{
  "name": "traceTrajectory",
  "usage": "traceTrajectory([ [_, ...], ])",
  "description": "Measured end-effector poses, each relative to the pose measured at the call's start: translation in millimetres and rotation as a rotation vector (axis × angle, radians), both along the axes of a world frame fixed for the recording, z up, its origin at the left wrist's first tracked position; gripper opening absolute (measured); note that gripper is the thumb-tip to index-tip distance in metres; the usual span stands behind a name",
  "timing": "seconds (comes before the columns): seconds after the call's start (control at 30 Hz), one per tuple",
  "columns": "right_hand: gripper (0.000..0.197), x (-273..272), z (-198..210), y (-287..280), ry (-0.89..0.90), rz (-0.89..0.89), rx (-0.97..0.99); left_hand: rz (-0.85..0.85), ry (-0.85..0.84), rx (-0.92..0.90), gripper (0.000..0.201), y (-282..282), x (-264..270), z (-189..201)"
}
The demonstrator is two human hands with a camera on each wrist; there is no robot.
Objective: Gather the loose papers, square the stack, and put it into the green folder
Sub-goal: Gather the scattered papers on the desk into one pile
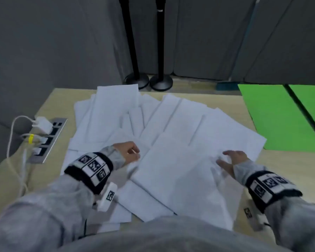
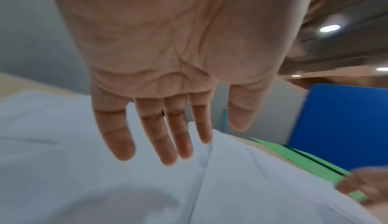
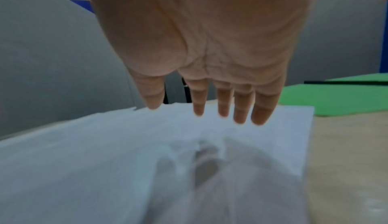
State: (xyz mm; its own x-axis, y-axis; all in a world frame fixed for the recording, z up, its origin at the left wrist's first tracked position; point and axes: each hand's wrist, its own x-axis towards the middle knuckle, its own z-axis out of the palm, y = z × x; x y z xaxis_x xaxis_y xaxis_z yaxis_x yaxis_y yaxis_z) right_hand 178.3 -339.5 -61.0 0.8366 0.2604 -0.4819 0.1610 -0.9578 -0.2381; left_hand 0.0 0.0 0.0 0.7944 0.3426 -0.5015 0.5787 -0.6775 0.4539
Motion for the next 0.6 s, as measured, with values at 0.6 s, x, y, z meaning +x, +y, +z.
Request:
traceTrajectory([
  [0.6,0.018,0.2,8.4,66.4,0.125,-0.055,-0.005,0.113,0.209,0.108,0.038,7.2,49.2,-52.6],
])
